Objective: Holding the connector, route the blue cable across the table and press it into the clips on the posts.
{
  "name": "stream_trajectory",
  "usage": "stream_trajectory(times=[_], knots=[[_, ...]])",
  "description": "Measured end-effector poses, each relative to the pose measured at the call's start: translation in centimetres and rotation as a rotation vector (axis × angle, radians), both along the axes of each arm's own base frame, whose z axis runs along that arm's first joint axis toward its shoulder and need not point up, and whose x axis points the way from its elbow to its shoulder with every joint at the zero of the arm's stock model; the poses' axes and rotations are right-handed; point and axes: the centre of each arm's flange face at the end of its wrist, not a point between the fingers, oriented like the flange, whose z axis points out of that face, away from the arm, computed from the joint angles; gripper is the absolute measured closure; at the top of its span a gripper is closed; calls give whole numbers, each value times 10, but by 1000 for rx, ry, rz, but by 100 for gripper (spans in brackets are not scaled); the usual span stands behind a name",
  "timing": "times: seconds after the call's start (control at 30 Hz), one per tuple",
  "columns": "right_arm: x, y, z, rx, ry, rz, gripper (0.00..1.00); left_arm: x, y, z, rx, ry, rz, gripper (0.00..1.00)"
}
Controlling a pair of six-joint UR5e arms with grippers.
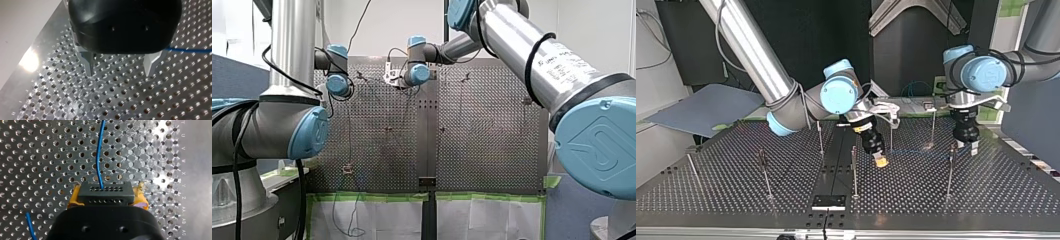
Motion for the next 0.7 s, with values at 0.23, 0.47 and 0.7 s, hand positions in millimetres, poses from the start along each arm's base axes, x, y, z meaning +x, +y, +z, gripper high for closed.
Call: stream_trajectory(times=[0.23,0.47,0.7], knots=[[-3,-3,-18,20,25,-10,100,-29,-7,2,-22,43,-8,1],[-8,-9,-25,30,34,-19,100,-53,-16,11,-33,76,-25,1],[-14,-15,-30,44,41,-36,100,-76,-30,17,-39,104,-74,1]])
